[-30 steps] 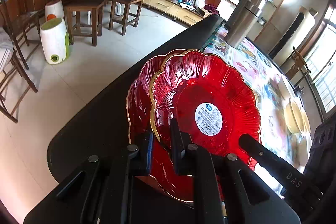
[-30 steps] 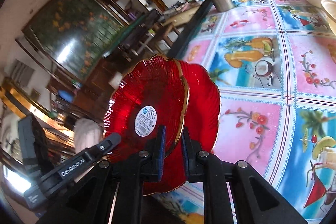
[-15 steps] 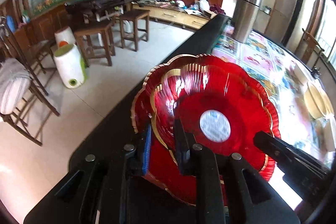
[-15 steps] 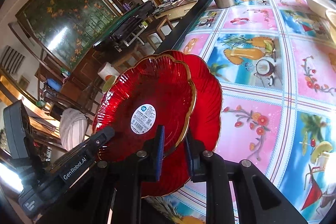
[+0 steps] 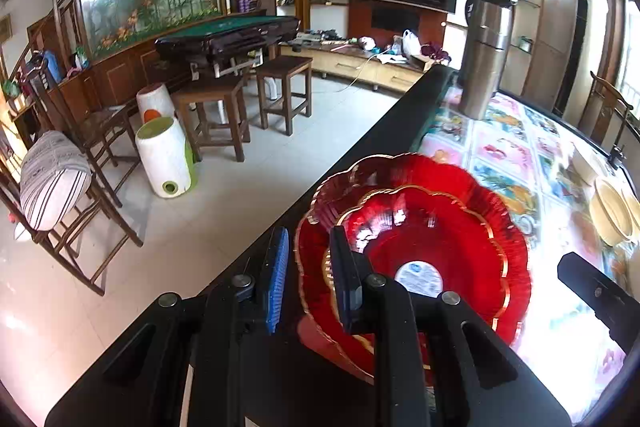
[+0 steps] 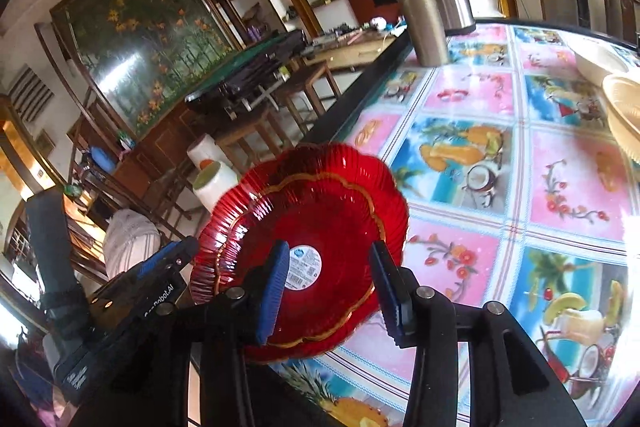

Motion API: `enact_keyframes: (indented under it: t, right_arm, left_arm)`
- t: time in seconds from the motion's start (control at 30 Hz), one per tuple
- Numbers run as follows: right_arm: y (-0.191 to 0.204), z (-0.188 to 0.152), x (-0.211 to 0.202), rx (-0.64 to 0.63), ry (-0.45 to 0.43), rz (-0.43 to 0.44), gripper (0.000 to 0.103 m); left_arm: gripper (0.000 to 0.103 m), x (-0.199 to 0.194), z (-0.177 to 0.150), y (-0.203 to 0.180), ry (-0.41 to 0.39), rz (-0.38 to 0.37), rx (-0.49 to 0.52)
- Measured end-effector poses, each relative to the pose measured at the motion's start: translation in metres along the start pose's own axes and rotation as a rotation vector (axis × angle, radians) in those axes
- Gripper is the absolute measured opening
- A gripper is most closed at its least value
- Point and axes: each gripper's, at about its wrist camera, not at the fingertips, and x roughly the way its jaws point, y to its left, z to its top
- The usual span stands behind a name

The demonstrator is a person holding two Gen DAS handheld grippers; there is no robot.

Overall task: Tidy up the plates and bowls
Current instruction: 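Lower the red plate onto the stack and open both grippers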

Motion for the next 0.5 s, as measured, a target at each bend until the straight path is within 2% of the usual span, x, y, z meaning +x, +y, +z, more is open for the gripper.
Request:
enact_keyframes:
  t: [0.1, 0.2, 0.23, 0.4, 0.5]
  right_arm:
    - [-0.008, 0.000, -0.011, 0.016, -0.024, 0.007, 0.044]
    - [-0.022, 0.000, -0.020, 0.037, -0.045, 0.005, 0.045]
    - [-0.028, 0.000, -0.023, 0.046, -0.050, 0.003, 0.046]
    - [-0.060, -0.002, -0.042, 0.105, -0.079, -0.012, 0.046]
    - [-0.081, -0.002, -0.056, 0.139, -0.100, -0.022, 0.046]
  left_arm:
    - [0.021, -0.011, 0.001, -0.010, -0.020, -0.011, 0.019]
    - [0.047, -0.021, 0.001, -0.022, -0.045, -0.015, 0.045]
    - [0.051, -0.026, 0.001, -0.028, -0.064, -0.007, 0.056]
    - [0.054, -0.040, 0.001, -0.055, -0.087, -0.022, 0.110]
    - [0.062, -0.048, -0.002, -0.078, -0.099, -0.040, 0.151]
